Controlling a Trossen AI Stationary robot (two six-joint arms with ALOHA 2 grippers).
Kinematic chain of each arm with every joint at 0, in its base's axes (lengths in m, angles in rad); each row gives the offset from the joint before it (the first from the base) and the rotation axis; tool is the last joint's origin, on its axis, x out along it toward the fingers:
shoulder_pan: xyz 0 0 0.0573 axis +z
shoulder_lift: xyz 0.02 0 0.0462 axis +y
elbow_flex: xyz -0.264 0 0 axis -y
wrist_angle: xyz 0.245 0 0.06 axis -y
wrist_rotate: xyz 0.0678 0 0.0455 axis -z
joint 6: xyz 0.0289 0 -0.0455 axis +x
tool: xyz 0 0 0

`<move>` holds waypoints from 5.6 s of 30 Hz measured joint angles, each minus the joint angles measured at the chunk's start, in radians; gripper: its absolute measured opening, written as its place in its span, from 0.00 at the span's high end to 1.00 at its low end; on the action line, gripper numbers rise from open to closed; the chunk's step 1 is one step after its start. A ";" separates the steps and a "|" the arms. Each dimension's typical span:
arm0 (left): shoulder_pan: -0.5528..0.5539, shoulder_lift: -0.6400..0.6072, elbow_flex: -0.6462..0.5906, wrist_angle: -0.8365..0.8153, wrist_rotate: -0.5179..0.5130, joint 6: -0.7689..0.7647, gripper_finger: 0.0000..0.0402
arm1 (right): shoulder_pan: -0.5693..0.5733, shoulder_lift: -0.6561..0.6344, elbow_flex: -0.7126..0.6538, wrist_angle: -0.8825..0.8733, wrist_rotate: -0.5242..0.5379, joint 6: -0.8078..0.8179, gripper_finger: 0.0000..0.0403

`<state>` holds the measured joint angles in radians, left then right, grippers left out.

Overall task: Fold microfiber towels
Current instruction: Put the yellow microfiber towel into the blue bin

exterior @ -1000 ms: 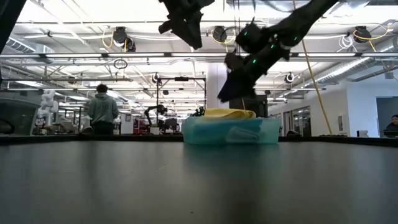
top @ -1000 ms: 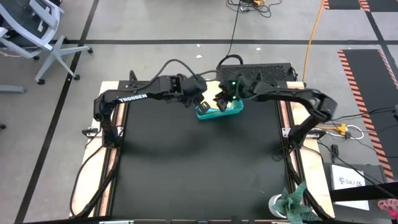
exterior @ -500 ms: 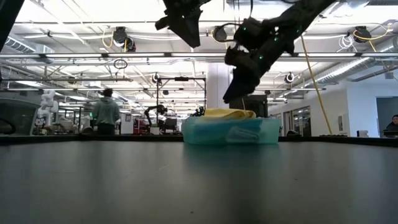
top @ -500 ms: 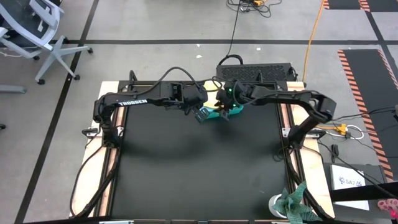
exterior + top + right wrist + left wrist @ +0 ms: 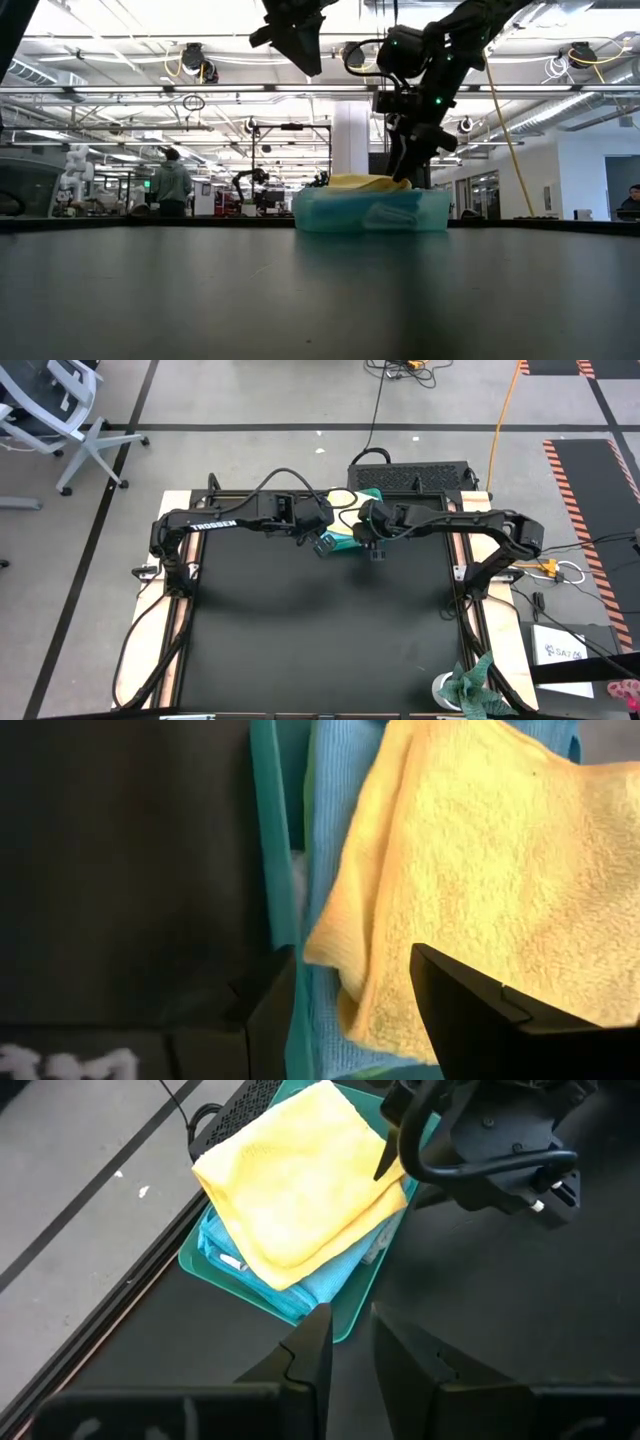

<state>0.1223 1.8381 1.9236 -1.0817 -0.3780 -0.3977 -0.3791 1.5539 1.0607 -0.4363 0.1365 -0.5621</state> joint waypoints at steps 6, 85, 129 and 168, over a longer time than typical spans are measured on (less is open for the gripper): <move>0.001 0.000 0.000 0.000 -0.006 0.000 0.81 | -0.006 0.000 0.000 0.019 -0.004 0.002 0.52; 0.021 0.000 0.000 0.039 -0.017 0.003 0.81 | -0.073 -0.022 -0.130 0.318 -0.054 0.227 0.52; 0.021 0.000 0.000 0.038 -0.017 0.003 0.81 | -0.073 -0.022 -0.209 0.406 -0.059 0.289 0.95; 0.021 0.000 0.000 0.039 -0.017 0.002 0.81 | -0.071 -0.243 -0.339 0.250 -0.061 0.157 0.97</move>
<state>0.1432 1.8385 1.9236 -1.0431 -0.3946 -0.3957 -0.4503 1.3113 0.7216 -0.1860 0.0753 -0.4055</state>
